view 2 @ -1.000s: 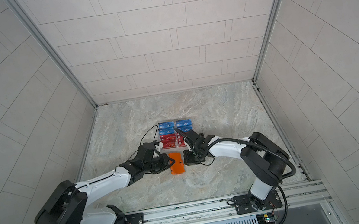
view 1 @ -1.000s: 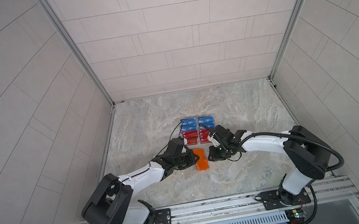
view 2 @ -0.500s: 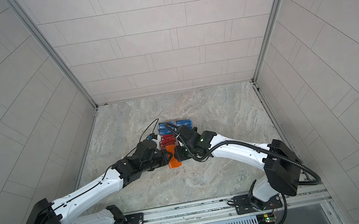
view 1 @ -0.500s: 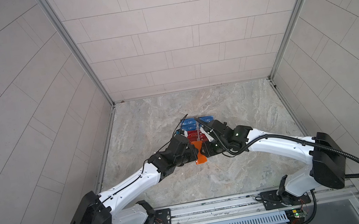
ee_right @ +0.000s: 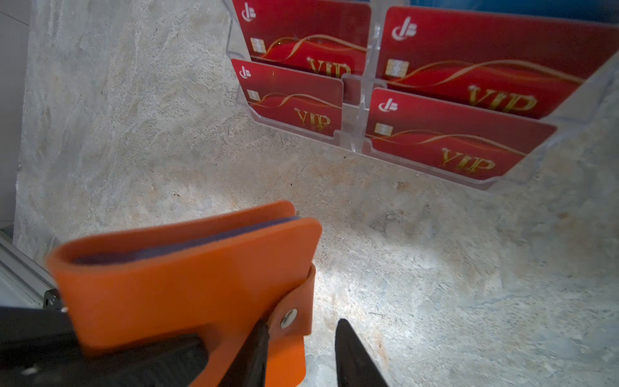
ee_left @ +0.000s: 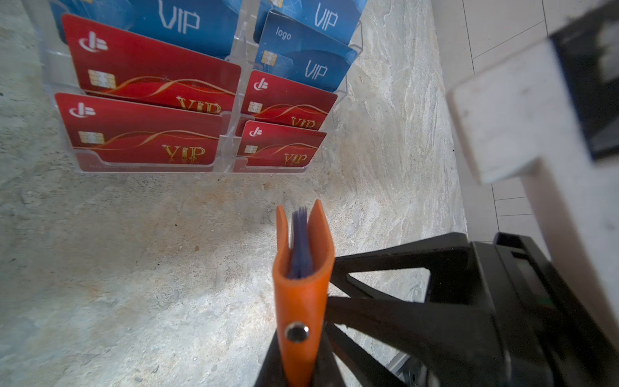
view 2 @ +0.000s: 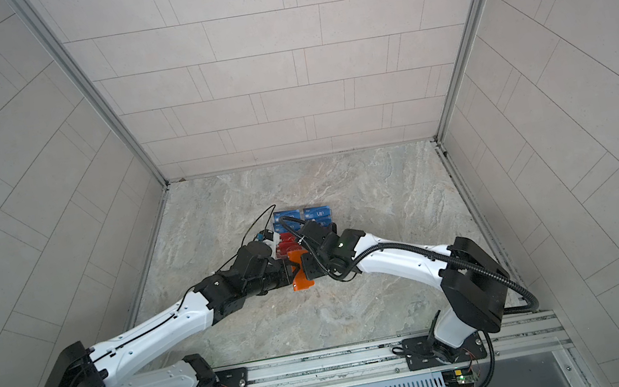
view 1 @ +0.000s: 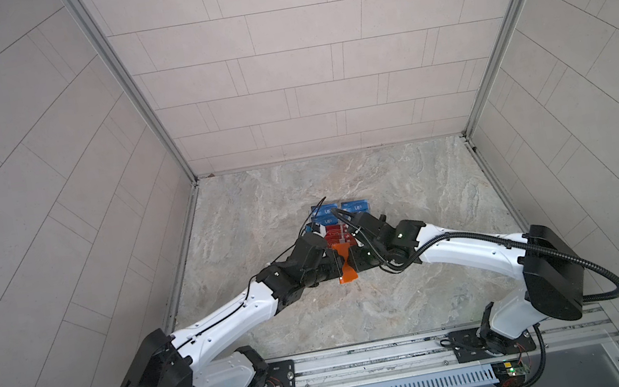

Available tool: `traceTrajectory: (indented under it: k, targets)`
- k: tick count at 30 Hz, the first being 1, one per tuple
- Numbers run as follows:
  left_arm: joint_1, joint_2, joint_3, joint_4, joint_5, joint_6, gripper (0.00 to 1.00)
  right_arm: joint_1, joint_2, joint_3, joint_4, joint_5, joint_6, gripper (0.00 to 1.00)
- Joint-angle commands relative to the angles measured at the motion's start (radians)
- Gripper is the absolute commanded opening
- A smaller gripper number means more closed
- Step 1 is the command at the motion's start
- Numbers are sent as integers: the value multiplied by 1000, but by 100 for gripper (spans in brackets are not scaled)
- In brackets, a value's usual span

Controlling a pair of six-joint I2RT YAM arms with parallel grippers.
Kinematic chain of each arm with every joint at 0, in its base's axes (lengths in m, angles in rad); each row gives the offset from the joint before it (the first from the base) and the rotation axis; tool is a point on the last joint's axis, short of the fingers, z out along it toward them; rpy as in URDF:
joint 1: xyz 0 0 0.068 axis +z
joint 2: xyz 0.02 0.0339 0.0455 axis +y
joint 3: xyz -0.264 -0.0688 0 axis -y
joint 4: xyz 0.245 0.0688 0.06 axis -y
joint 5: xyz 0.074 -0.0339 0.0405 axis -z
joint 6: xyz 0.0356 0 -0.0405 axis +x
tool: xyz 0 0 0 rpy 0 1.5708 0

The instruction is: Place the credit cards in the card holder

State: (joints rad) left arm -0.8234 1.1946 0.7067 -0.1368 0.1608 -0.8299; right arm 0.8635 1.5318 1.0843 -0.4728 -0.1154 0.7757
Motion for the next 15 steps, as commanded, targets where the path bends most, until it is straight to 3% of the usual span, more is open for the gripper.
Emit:
traceTrajectory:
  k: [1,11,15]
  targets:
    - [-12,-15,19,53,37,27,10,-5,16,14,-47,107,-1,31]
    - [-13,-7,22,66,61,44,10,-9,49,14,1,48,-5,19]
    - [-11,-7,19,65,65,43,10,-19,53,2,26,15,-7,10]
